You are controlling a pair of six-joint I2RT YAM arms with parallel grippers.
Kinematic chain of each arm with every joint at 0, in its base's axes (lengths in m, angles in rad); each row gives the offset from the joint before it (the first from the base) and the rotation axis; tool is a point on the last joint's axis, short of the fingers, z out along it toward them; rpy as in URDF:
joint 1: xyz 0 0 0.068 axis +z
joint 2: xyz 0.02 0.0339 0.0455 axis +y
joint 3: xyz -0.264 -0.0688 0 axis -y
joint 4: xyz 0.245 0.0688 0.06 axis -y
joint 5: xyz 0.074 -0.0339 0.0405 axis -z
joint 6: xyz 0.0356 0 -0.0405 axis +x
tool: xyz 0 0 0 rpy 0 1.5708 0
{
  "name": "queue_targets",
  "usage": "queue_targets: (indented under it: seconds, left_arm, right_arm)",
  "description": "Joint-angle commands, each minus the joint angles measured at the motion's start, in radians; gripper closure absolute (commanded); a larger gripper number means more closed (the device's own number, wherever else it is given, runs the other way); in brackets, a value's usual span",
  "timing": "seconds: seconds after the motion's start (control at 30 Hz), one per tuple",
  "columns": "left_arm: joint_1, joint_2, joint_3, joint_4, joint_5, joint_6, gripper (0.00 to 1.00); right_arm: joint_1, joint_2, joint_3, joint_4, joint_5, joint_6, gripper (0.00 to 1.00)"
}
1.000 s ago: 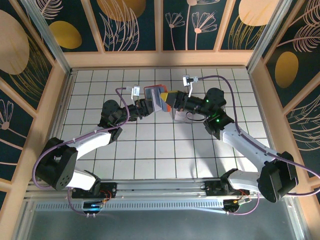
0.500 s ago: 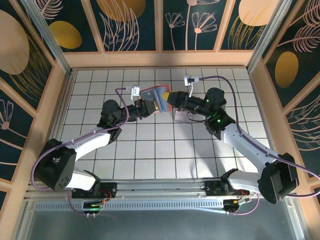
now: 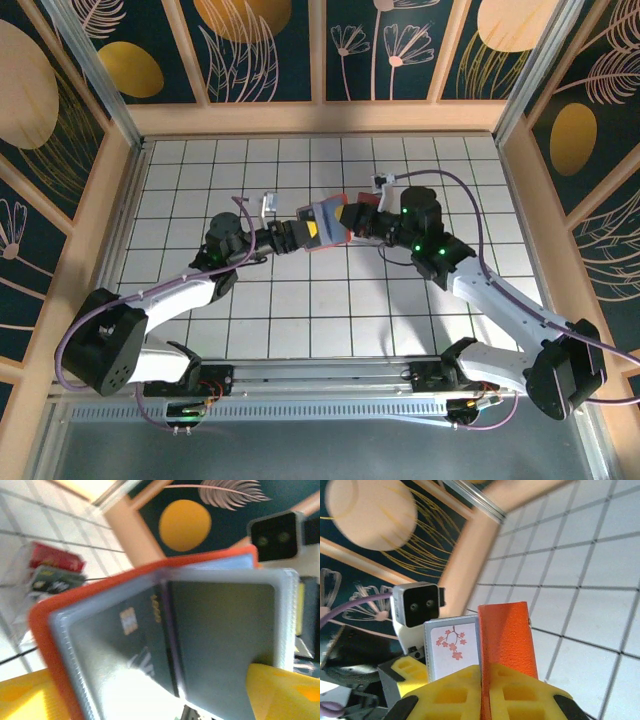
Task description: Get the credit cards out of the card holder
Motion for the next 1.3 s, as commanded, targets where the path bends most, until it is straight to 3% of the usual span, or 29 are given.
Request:
queue_targets:
  seconds: [0.0, 0.2, 0.33, 0.5, 1.07, 1.27]
  left_arm:
    - [-0.004, -0.047, -0.040, -0.120, -0.134, 0.010, 0.12]
    - [-0.003, -0.193, -0.098, -0.369, -0.476, -0.016, 0.03]
    - [-0.004, -0.290, -0.092, -0.475, -0.607, 0.023, 0.01]
    - [-0.009, -0.271, -0.038, -0.499, -0.535, 0.123, 0.02]
    - [-0.285, 0.168, 0.176, -0.498, -0.482, 0.278, 0.42]
    - [-0.298, 0.303, 0.228, -0.527, -0.394, 0.320, 0.54]
  right_arm:
    - [0.033, -0.003, -0.004, -0.117, 0.117, -0.026, 1.00]
    - [0.069, 0.049, -0.060, -0.082, 0.118, 0.048, 1.00]
    - [0.092, 0.110, -0.095, -0.039, 0.130, 0.116, 1.00]
    - [0.091, 0.175, -0.127, -0.003, 0.116, 0.135, 1.00]
    - [-0.037, 0.200, -0.324, 0.099, 0.053, 0.177, 1.00]
    - [-0.064, 0.208, -0.346, 0.111, 0.056, 0.171, 1.00]
